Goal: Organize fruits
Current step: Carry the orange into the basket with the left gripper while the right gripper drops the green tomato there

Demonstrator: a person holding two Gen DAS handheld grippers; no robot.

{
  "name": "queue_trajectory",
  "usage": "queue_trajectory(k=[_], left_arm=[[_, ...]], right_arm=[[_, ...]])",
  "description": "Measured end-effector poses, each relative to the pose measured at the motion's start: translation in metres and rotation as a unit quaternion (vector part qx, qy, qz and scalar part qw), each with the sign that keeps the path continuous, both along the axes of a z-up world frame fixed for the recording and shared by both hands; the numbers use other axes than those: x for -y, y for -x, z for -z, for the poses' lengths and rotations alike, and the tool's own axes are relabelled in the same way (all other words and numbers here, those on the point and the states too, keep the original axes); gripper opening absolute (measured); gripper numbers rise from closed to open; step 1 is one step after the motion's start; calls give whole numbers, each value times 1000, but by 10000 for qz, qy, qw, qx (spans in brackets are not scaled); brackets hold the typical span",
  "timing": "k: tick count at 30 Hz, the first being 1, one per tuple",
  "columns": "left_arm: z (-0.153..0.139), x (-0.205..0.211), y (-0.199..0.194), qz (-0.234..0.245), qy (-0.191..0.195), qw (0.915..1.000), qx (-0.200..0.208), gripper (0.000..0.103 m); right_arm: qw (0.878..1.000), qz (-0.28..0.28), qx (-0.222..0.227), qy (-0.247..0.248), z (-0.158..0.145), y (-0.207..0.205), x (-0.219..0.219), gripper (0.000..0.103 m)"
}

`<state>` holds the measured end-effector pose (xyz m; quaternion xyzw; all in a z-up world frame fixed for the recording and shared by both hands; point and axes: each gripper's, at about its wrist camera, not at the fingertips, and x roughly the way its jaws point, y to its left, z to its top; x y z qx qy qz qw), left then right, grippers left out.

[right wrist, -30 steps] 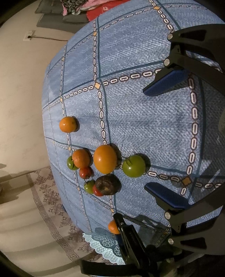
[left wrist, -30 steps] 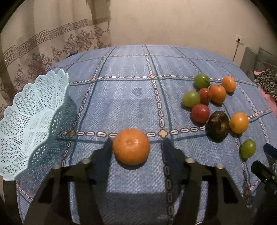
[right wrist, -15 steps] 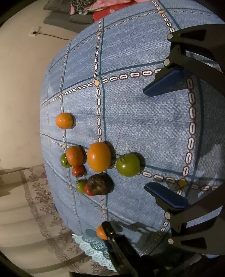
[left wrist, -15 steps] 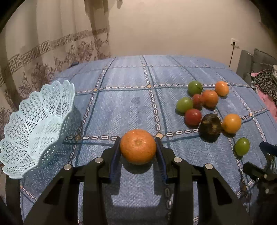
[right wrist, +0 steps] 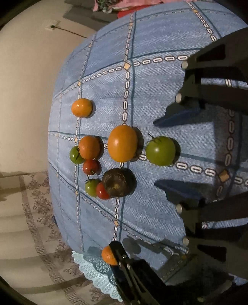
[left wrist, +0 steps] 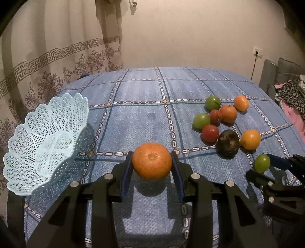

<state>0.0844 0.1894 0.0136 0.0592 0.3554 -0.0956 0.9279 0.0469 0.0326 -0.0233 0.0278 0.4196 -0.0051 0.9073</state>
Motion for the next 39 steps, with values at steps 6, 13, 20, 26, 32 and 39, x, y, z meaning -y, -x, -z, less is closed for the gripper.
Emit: queue_trajectory(k=[6, 13, 20, 26, 32, 39], left_arm=[[0, -2, -2, 7, -12, 10000, -16, 39], [-5, -2, 2, 33, 51, 10000, 73, 39], [-17, -10, 7, -3, 177, 9996, 221, 39], [-31, -32, 13, -237, 294, 9984, 429, 39], [-41, -70, 14, -615, 185, 9960, 624, 40], [-45, -121, 7, -1129, 125, 9913, 665, 40]], right_arm=[[9997, 125, 93, -182, -2, 3, 12, 31], [9989, 204, 238, -346, -9, 10, 15, 30], [9979, 178, 495, -384, -30, 17, 8, 30], [9972, -5, 654, -359, -45, 18, -11, 30], [9966, -315, 686, -319, -54, 10, -36, 30], [9929, -825, 791, -333, -72, -11, -83, 30]])
